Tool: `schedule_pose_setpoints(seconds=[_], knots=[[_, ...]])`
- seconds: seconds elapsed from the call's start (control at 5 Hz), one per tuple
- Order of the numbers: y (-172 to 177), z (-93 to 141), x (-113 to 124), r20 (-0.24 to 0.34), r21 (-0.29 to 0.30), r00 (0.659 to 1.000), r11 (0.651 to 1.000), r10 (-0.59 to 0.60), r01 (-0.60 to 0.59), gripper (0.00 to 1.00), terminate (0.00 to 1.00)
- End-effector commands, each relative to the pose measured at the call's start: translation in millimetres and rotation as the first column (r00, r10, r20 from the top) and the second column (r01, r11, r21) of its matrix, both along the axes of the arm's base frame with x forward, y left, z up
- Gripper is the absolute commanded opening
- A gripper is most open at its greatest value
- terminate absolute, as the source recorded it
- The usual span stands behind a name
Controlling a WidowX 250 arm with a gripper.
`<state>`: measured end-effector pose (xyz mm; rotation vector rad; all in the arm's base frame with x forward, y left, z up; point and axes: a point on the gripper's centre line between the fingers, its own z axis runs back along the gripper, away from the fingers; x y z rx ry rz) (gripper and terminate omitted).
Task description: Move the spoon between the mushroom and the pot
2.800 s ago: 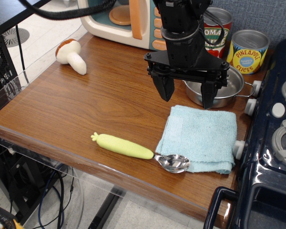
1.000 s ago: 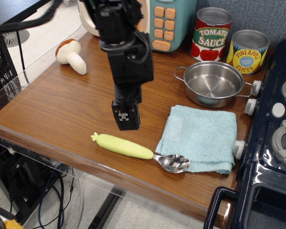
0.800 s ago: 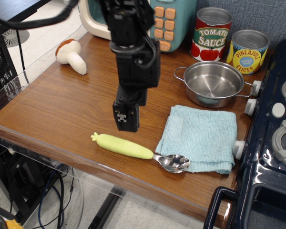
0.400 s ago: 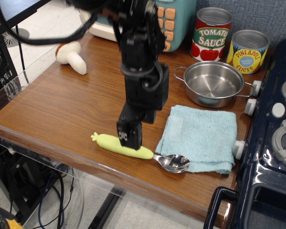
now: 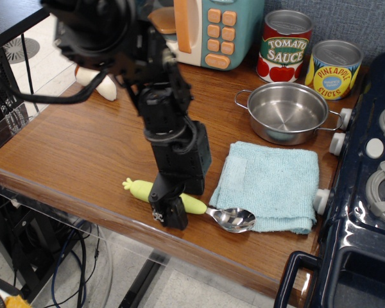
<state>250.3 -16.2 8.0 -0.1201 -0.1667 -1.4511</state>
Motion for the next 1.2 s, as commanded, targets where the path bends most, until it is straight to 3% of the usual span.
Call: schedule_pose_setpoints(seconds=[0.0,0.4,0.6,1.0], knots=[[-2.9,-2.7,13.7,0.011,0.039,1.000,0.999,-0.002,0.002,0.00,0.00],[-0.5,7.6,10.1,0.040,0.007,0.999,1.000,0.009,-0.009,0.00,0.00],[2.7,30.9,3.0,0.083,-0.007,0.996,1.000,0.010,-0.009,0.00,0.00],[5.0,70.5,4.0,0.055,0.024,0.997,0.998,0.053,-0.054,0.00,0.00]])
